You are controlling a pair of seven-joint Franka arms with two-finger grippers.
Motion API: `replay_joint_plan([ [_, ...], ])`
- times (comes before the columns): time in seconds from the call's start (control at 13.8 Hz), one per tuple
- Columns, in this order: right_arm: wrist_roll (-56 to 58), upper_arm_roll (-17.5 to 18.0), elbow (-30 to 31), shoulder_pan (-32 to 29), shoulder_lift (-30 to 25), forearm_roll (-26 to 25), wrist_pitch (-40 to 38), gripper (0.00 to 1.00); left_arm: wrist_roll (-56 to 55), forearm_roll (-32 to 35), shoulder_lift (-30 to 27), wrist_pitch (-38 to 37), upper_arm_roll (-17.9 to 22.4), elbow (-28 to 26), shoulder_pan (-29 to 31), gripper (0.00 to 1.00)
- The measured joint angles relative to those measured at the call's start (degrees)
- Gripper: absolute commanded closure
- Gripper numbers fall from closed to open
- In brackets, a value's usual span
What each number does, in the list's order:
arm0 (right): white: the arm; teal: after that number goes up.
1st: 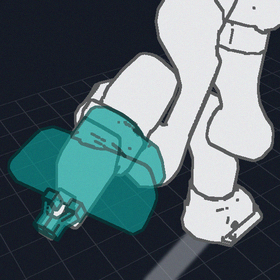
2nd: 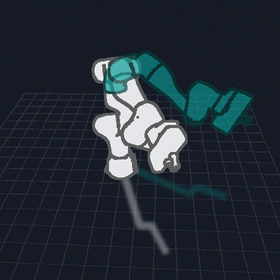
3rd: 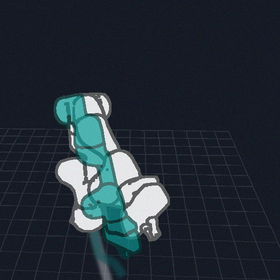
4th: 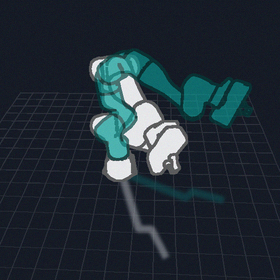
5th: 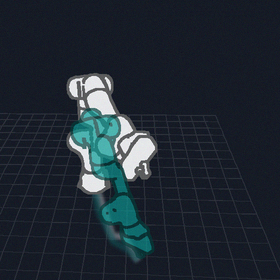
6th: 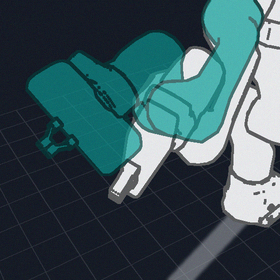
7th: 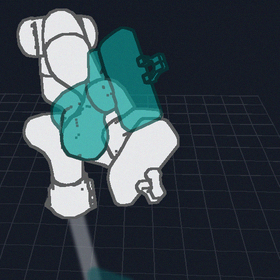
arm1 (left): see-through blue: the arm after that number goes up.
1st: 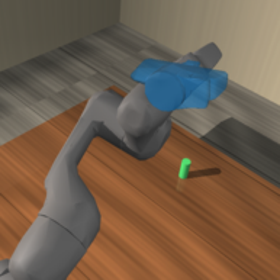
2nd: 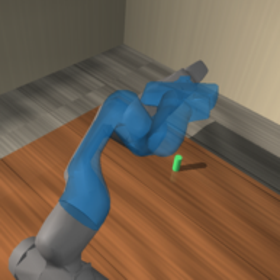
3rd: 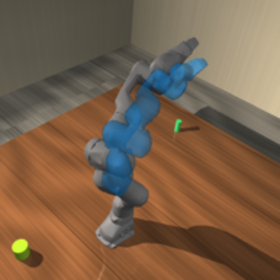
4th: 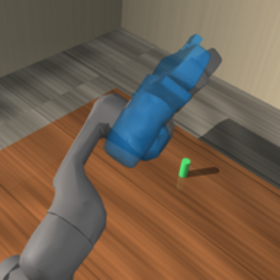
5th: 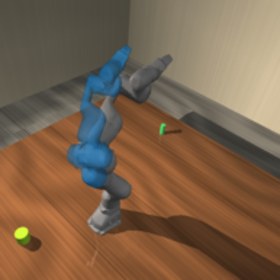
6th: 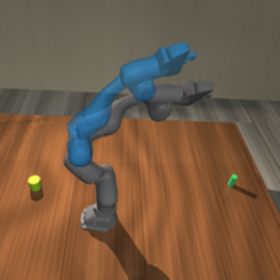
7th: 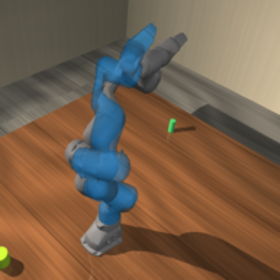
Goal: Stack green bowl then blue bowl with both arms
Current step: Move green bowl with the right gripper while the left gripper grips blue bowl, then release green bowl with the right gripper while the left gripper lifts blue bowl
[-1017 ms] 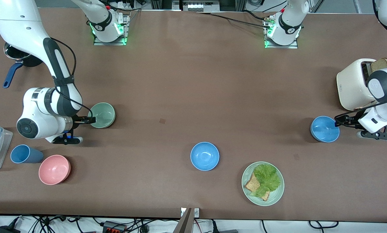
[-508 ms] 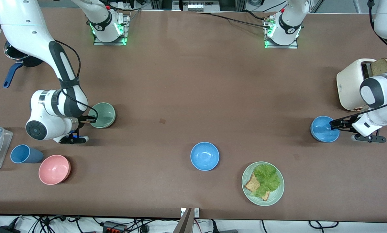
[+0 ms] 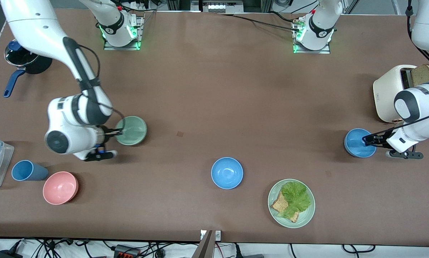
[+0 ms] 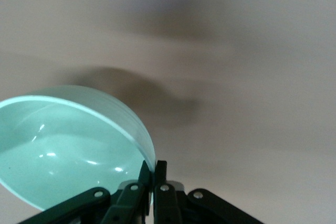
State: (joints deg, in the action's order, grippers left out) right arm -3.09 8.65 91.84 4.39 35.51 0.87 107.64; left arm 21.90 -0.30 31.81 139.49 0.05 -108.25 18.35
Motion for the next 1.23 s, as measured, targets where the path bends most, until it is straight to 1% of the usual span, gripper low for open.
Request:
replay_joint_plan([
  [0.07,-2.3,1.0,-1.3,2.1,0.0,0.0,0.0,1.0,0.0,0.0,0.0,0.0,0.0,0.0,0.0,0.38],
  [0.22,-7.2,1.5,-3.6,8.1,0.1,0.0,0.0,1.0,0.0,0.0,0.0,-0.1,0.0,0.0,0.0,0.5],
  [0.44,-16.6,1.6,-4.4,17.3,0.9,0.0,0.5,1.0,0.0,0.0,0.1,-0.2,-0.1,-0.4,0.0,0.75],
  [0.58,-21.2,1.7,-4.6,21.8,2.6,0.6,4.4,1.0,0.0,0.0,0.1,-0.4,-0.2,-0.9,0.0,0.88],
  [0.73,-24.9,1.6,-4.8,25.1,4.8,2.5,9.9,1.0,0.0,0.0,0.0,-1.3,-0.3,-1.0,0.0,0.98],
  [0.94,-28.6,1.6,-5.0,27.7,7.6,6.0,15.1,1.0,0.0,-0.1,-1.5,-4.5,-1.0,-0.8,0.0,0.99],
  [1.02,-28.7,1.6,-5.2,28.1,8.0,7.0,15.6,0.92,0.0,0.0,-2.2,-7.0,-1.8,-0.8,0.0,0.99],
  [1.09,-28.8,1.6,-5.4,28.2,8.2,7.6,15.6,0.21,0.0,0.0,-2.9,-9.8,-2.7,-0.8,-0.1,0.99],
  [1.16,-29.2,1.5,-5.6,28.2,8.3,8.2,15.6,0.0,-0.1,0.0,-3.6,-12.3,-3.5,-0.8,-0.2,0.99],
  [1.23,-30.1,1.2,-5.7,28.1,8.4,8.6,15.6,0.0,-0.1,0.0,-4.4,-14.4,-4.1,-0.8,-0.3,0.99],
])
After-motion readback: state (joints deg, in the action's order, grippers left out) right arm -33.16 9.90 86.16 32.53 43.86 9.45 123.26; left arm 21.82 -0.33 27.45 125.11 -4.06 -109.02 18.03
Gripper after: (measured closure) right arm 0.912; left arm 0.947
